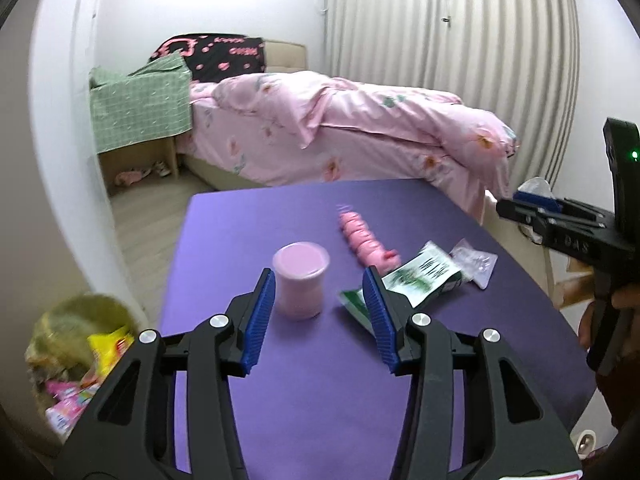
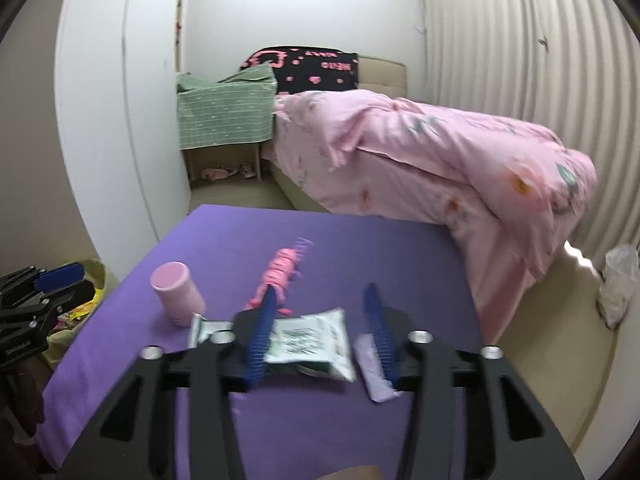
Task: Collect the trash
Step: 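Move both open tools over the green milk pouch and clear packet, then grasp the clear plastic packet with the right tool while the left tool grasps the green milk pouch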
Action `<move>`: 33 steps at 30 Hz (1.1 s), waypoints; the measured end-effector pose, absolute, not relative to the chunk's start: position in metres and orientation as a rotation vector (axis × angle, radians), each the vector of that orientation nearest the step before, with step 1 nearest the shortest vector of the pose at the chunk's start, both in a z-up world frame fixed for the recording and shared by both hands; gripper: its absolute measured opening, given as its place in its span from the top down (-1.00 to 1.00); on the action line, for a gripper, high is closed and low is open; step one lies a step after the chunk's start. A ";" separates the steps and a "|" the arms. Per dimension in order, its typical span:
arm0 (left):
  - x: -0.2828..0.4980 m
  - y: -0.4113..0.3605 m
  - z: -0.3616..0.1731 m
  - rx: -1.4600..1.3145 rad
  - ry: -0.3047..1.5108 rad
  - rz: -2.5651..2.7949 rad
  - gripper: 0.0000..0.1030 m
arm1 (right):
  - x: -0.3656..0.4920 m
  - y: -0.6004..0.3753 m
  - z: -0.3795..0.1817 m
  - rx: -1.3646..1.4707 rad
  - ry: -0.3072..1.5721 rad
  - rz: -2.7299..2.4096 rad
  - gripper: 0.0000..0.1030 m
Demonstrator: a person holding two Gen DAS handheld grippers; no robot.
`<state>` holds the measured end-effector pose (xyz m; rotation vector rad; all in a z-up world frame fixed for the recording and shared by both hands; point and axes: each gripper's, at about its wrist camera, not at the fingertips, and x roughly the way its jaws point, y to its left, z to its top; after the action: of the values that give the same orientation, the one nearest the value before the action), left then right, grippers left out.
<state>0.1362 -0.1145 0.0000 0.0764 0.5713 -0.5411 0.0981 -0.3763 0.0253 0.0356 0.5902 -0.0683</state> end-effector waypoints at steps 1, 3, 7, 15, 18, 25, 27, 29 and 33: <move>0.138 -0.124 -0.001 0.081 0.569 -0.557 0.07 | 0.096 -0.384 0.022 0.046 0.597 -0.072 0.04; 0.140 -0.139 -0.004 0.092 0.570 -0.583 0.04 | 0.094 -0.394 0.017 0.043 0.620 -0.093 0.04; 0.146 -0.163 -0.012 0.108 0.588 -0.629 0.04 | 0.093 -0.411 0.005 0.042 0.651 -0.145 0.04; 0.155 -0.183 -0.030 0.102 0.632 -0.689 0.04 | 0.085 -0.436 -0.015 0.052 0.691 -0.192 0.04; 0.157 -0.186 -0.037 0.083 0.654 -0.722 0.04 | 0.086 -0.444 -0.021 0.066 0.716 -0.189 0.04; 0.160 -0.197 -0.047 0.104 0.676 -0.762 0.04 | 0.092 -0.448 -0.041 0.089 0.764 -0.143 0.04; 0.164 -0.202 -0.047 0.118 0.687 -0.765 0.04 | 0.101 -0.450 -0.047 0.088 0.782 -0.132 0.04; 0.169 -0.205 -0.048 0.131 0.695 -0.751 0.04 | 0.116 -0.457 -0.056 0.107 0.818 -0.121 0.04; 0.171 -0.203 -0.049 0.116 0.710 -0.743 0.04 | 0.139 -0.476 -0.078 0.170 0.881 -0.147 0.04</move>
<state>0.1714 -0.2028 -0.0494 0.1157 0.7099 -0.7426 0.1391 -0.4755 -0.0785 0.1700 0.8808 -0.1469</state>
